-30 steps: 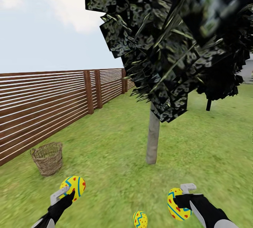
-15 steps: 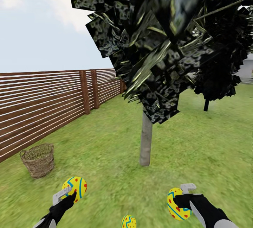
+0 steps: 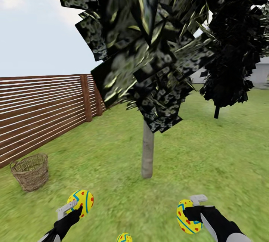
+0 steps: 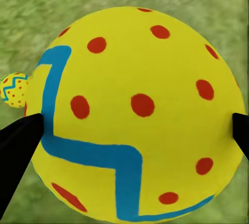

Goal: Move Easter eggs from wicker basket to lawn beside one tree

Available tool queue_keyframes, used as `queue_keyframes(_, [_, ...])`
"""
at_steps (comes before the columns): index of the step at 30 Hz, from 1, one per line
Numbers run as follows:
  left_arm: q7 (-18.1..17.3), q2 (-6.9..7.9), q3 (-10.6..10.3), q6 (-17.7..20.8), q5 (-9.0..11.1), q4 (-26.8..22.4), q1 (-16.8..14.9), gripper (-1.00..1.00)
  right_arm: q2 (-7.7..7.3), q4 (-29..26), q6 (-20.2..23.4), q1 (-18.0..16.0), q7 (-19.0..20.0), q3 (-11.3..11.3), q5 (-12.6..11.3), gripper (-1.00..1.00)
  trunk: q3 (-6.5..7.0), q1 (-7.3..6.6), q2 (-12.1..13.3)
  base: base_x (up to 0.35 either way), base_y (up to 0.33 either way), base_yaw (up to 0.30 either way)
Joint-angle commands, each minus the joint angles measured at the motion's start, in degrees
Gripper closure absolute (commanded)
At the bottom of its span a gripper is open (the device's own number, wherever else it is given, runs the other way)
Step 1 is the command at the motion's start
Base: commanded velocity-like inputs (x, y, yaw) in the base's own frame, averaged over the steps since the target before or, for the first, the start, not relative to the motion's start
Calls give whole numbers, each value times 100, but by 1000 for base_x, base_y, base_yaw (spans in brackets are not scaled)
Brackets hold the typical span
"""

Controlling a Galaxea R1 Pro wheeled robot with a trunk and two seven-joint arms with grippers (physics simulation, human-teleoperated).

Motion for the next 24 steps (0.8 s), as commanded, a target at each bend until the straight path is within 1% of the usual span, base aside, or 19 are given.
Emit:
queue_keyframes(1, [-45, -7, 47, -10, -31, 16, -5, 100, -7, -9, 28, 0, 4, 40, -16, 100, -3, 3, -4, 92, -321, 0])
queue_keyframes(5, [-45, -7, 47, -11, -34, 150, -2, 100, -6, -8, 28, 0, 4, 40, -15, 100, -3, 3, -4, 92, -321, 0])
queue_keyframes(22, [-45, -7, 38, -11, -34, 156, -4, 100, 0, 0, 29, 0, 4, 40, -15, 100, -3, 3, -4, 92, -321, 0])
queue_keyframes(24, [-45, -3, 32, -11, -34, 156, -5, 100, -22, 0, 7, 0, 4, 35, -28, 100, -3, 3, -4, 92, -321, 0])
